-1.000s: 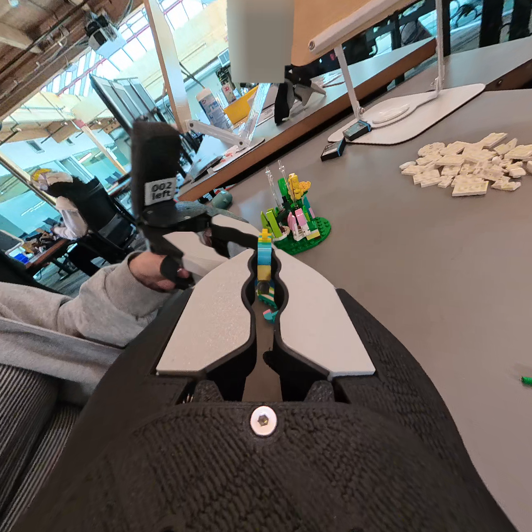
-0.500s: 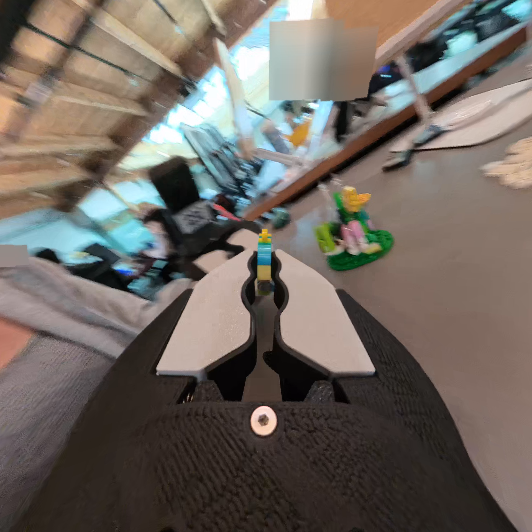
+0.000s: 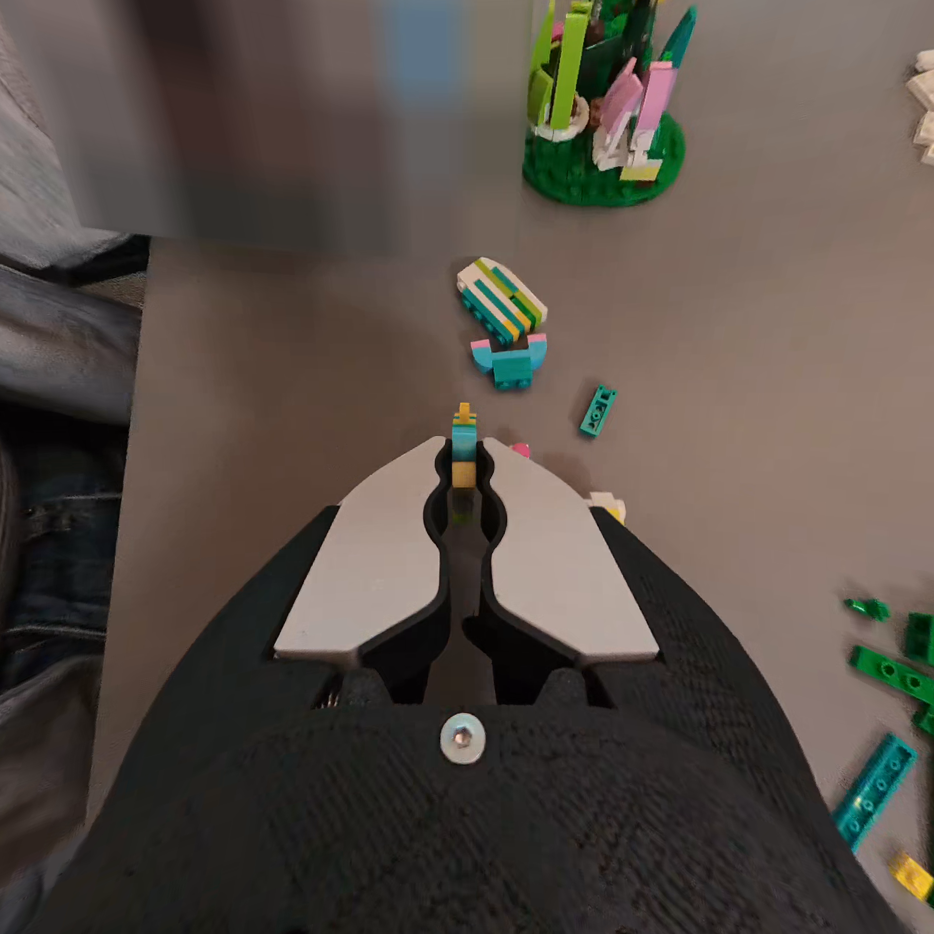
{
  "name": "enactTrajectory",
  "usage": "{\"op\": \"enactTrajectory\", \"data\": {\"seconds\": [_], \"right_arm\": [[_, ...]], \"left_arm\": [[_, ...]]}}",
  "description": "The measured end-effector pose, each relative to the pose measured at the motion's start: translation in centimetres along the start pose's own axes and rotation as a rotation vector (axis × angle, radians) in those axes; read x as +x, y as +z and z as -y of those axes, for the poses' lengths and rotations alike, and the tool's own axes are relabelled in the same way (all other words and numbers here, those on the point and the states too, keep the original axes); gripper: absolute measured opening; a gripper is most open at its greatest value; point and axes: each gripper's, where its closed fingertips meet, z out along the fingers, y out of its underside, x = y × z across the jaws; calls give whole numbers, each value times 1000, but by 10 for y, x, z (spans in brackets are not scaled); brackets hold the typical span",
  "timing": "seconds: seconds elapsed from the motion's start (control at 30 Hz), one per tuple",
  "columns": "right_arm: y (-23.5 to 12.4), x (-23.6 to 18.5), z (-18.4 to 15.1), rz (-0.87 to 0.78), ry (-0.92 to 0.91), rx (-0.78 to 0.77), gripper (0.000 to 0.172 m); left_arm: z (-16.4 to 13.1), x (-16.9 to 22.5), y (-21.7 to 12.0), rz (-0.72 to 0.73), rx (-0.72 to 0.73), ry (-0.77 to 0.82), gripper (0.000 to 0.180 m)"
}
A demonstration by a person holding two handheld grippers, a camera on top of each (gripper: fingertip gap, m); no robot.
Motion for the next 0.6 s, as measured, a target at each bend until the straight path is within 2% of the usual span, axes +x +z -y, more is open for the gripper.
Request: {"op": "enactTrajectory", "data": {"seconds": [0.03, 0.1, 0.17, 0.3, 0.5, 0.6], "right_arm": [[1, 2, 0, -16, -1, -3, 8], [-1, 9, 3, -56, 4, 20, 28], [-9, 10, 21, -46, 25, 154, 36], [-34, -12, 71, 168, 148, 505, 21], [-38, -23, 88, 301, 252, 633, 11], [-36, -17, 88, 309, 314, 639, 7]], "left_arm": [[-1, 0, 1, -1, -1, 5, 5], [-2, -1, 2, 10, -3, 26, 5], [-3, 2, 4, 1, -7, 60, 5], [-3, 10, 11, -26, 13, 112, 5], [-1, 18, 14, -59, 51, 150, 5], [-2, 8, 14, 32, 37, 228, 6]]}}
